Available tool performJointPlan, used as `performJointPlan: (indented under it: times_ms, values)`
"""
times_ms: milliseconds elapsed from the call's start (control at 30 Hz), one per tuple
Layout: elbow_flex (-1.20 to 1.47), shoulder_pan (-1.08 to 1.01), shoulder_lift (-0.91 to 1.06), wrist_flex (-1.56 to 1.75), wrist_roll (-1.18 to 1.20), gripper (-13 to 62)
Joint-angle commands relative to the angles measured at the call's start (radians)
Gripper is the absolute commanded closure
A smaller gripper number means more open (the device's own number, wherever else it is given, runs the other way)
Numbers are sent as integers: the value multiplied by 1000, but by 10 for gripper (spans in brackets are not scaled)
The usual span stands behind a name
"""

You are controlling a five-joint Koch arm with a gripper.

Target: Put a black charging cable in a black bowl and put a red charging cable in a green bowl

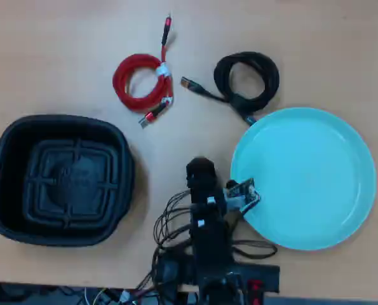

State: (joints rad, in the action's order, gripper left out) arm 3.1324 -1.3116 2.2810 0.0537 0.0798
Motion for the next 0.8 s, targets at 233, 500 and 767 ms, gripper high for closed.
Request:
performJointPlan:
  times_ms: [233,500,767]
  values:
    - [-930,-54,-28,-1014,-152,559]
    - [-936,-57,-23,-1020,-147,559]
    - [-988,-55,-29,-1019,-144,560]
